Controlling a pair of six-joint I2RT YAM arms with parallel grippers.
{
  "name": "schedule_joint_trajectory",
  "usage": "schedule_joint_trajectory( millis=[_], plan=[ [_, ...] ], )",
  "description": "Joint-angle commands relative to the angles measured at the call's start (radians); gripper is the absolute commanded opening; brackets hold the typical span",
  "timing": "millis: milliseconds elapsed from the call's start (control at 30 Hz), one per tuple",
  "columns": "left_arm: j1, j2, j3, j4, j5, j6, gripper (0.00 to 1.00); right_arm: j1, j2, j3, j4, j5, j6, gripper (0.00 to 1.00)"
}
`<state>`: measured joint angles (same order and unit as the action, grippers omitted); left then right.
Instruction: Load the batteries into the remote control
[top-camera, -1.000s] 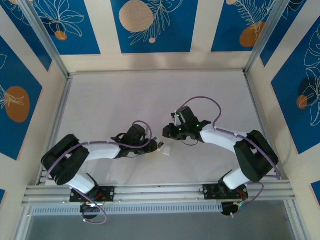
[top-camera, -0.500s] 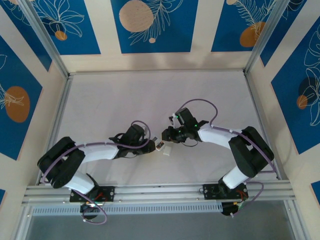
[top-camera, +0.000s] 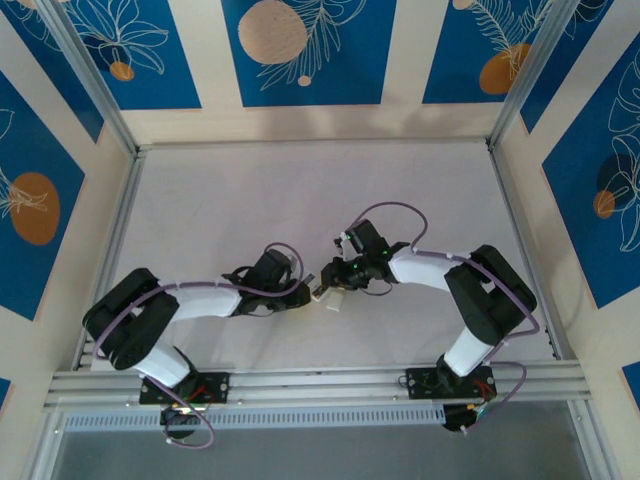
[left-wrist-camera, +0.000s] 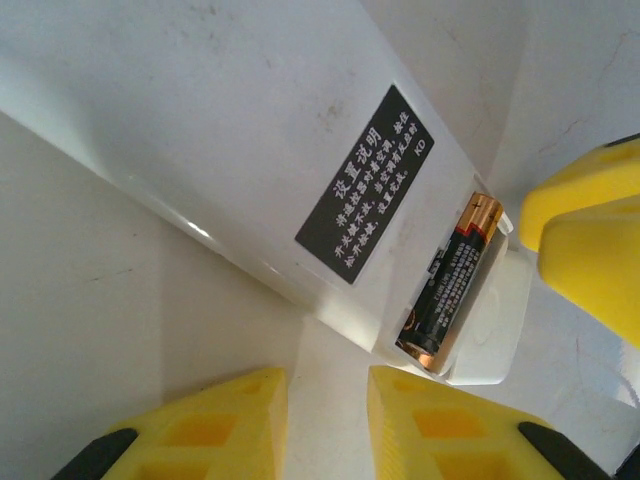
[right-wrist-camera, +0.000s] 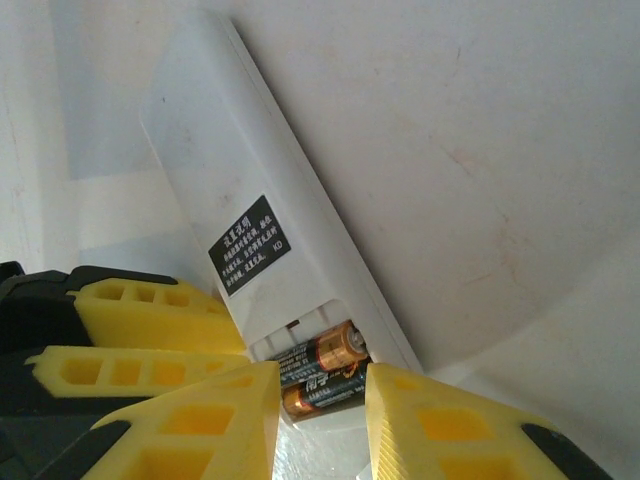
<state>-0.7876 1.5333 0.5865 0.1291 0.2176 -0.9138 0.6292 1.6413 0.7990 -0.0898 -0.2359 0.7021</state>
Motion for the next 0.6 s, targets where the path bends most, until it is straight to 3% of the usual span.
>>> schedule_joint_trajectory(
  millis=[0, 567],
  plan=[
    [0.005, 0.017, 0.023, 0.047, 0.032, 0.006, 0.28, 0.008, 0.019, 0.032, 0.011, -0.007, -0.030, 0.30],
    [0.005, 0.055, 0.046, -0.002, 0.016, -0.002, 0.27, 0.032, 0.020, 0.033, 0.007, -0.007, -0.032, 0.30]
  ],
)
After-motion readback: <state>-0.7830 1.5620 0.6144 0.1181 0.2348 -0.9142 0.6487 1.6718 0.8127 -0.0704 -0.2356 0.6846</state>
